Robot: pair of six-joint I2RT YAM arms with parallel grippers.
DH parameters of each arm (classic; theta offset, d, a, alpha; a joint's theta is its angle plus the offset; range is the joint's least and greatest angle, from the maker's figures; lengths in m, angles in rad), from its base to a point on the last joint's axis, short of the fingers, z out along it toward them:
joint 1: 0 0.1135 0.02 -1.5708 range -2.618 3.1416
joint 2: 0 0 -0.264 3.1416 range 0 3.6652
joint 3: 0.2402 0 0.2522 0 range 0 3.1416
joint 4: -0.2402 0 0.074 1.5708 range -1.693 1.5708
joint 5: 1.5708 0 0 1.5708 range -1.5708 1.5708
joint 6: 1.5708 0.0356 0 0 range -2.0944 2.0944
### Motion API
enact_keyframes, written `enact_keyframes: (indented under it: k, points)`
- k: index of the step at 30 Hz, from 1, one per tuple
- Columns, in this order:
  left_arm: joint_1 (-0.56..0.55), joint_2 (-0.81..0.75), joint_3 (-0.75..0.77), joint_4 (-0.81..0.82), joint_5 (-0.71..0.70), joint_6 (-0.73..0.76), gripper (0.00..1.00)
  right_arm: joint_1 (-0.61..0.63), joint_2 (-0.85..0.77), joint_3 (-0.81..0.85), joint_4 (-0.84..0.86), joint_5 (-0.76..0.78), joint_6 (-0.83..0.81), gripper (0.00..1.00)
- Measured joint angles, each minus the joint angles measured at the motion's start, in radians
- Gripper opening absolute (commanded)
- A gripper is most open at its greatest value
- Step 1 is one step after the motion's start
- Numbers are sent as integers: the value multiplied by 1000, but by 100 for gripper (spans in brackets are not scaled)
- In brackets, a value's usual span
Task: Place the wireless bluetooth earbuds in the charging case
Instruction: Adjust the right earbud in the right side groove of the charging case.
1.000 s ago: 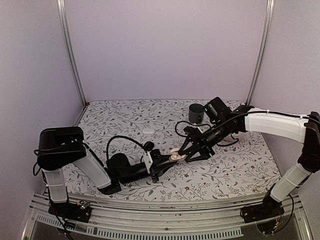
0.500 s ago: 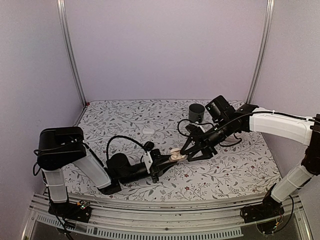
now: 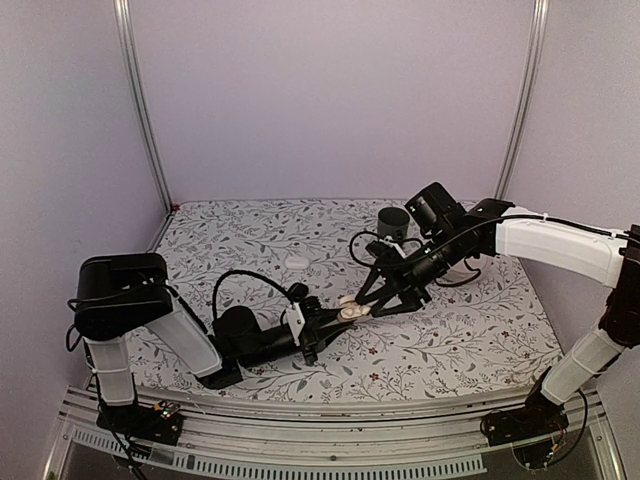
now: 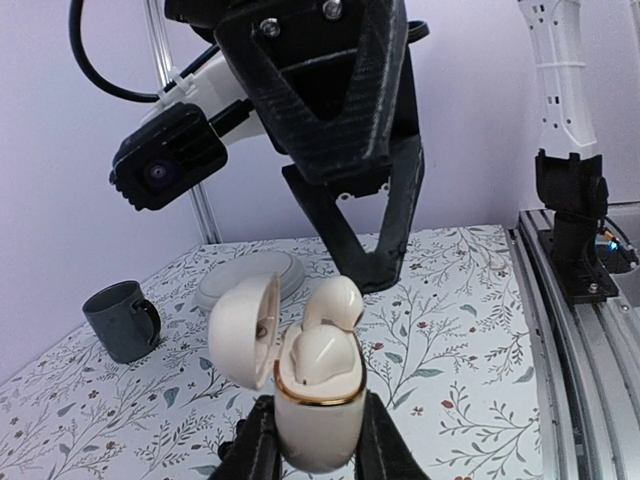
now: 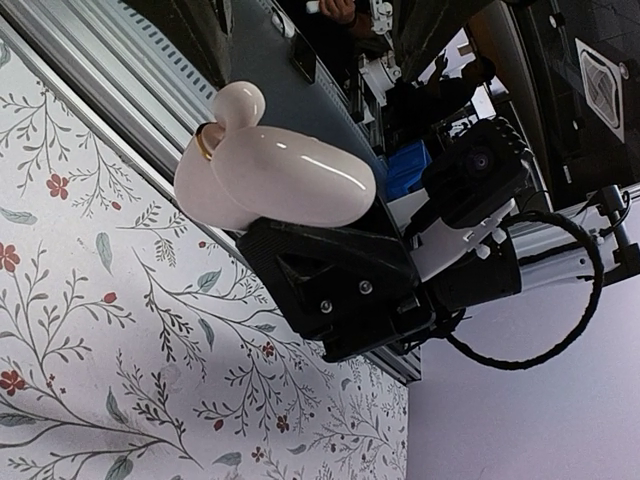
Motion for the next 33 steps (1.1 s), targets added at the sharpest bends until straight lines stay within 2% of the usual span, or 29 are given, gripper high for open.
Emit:
enact_keyframes:
  k: [33]
  points:
    - [2, 0, 0, 0, 8, -8, 0, 32, 59, 61, -37, -3, -22, 55]
